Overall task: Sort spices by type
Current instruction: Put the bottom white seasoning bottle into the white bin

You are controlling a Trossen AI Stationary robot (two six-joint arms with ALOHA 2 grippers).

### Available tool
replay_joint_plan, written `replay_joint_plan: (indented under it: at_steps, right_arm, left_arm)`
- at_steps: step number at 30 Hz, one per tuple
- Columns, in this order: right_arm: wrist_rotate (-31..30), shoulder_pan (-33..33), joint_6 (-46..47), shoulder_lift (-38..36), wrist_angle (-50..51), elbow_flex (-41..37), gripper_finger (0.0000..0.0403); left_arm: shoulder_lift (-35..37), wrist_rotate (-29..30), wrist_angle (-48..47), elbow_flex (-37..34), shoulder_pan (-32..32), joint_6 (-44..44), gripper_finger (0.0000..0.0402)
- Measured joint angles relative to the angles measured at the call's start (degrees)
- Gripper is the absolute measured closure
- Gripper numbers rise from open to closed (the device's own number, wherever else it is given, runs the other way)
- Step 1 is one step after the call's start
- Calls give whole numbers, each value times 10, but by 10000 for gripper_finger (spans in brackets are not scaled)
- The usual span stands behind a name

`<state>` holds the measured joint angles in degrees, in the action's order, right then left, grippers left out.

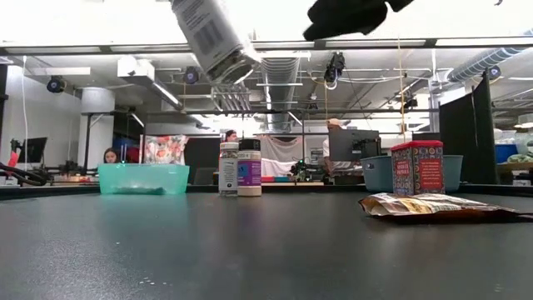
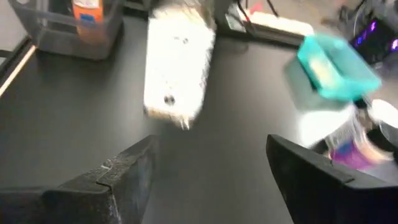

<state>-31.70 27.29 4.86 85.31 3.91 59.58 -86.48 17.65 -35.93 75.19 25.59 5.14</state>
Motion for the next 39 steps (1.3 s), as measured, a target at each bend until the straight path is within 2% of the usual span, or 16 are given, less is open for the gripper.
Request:
replay_joint_plan:
  at_steps: [8, 13, 16, 18, 22, 25, 28, 35, 39]
  right_arm:
    - [0, -24, -18, 72, -27, 54, 76]
    - [1, -35, -16, 104, -24, 84, 69]
    - [2, -37, -21, 113, -21, 90, 94]
    - [2, -37, -23, 113, -14, 89, 128]
    - [2, -37, -25, 109, -7, 86, 217]
    - [2, -37, -33, 106, -10, 82, 216]
    - [2, -37, -35, 104, -12, 77, 216]
    - [1, -35, 17, 76, -3, 16, 216]
    - [-37, -13, 34, 47, -83, -54, 216]
  left_arm:
    - [-3, 44, 46, -1, -8, 7, 218]
    - [-4, 49, 60, 1, -7, 9, 218]
    - [-4, 49, 61, 1, -7, 8, 218]
    - [-4, 50, 62, 1, -7, 8, 216]
    - [-4, 51, 66, 1, -8, 10, 149]
    - [-4, 51, 66, 1, -8, 17, 102]
    - [-4, 51, 67, 1, -8, 20, 81]
    - [2, 50, 68, 1, -8, 45, 86]
    - [10, 53, 79, -10, -8, 83, 94]
